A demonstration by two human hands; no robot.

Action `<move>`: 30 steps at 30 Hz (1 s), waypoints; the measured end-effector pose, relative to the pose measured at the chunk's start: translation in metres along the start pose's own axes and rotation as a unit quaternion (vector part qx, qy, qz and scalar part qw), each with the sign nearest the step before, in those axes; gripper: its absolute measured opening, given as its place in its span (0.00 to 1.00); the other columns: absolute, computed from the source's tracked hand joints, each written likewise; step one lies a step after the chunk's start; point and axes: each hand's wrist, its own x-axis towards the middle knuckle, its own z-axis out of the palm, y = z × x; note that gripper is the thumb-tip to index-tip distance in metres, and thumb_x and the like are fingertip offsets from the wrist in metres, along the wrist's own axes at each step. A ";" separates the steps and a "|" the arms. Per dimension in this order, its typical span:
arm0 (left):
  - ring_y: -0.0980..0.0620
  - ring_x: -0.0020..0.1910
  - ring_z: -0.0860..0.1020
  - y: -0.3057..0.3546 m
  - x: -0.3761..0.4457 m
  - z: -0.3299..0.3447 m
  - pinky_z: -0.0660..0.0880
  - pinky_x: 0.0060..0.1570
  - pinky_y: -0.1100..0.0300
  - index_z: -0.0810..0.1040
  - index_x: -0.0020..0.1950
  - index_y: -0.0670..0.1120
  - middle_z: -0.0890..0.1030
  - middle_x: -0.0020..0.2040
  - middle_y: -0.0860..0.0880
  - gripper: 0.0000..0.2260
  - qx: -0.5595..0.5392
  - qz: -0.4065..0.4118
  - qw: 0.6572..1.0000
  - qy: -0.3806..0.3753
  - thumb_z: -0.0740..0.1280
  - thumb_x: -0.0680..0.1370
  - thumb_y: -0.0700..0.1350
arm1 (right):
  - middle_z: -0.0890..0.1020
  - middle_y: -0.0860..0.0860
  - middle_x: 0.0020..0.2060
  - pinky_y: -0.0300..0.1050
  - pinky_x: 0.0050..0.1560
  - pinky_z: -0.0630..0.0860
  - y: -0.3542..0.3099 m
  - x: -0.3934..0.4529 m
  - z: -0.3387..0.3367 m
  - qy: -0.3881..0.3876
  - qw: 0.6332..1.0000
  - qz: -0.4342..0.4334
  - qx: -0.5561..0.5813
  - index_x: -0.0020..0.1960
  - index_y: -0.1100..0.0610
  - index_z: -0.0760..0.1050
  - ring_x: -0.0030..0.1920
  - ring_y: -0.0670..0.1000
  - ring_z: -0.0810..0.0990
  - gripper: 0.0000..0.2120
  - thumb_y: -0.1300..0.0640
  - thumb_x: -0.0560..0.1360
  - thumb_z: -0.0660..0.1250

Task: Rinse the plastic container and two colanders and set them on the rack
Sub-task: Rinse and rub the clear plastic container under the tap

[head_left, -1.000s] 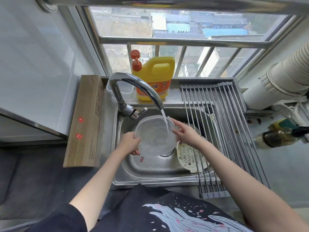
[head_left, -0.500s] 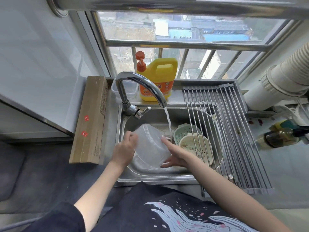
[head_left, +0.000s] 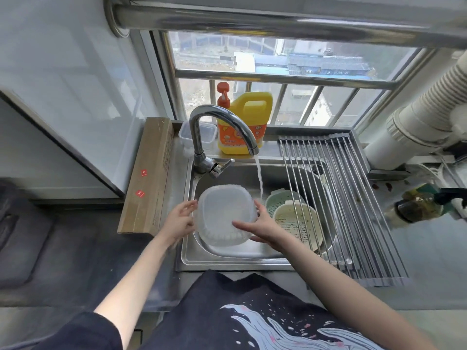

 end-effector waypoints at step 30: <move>0.51 0.72 0.61 0.112 0.016 0.262 0.56 0.70 0.53 0.46 0.78 0.53 0.63 0.74 0.52 0.29 0.067 0.082 0.967 -0.234 0.58 0.81 0.52 | 0.77 0.47 0.57 0.44 0.50 0.76 -0.061 -0.023 -0.232 0.177 0.972 -0.108 0.112 0.67 0.49 0.66 0.52 0.46 0.78 0.24 0.50 0.74 0.69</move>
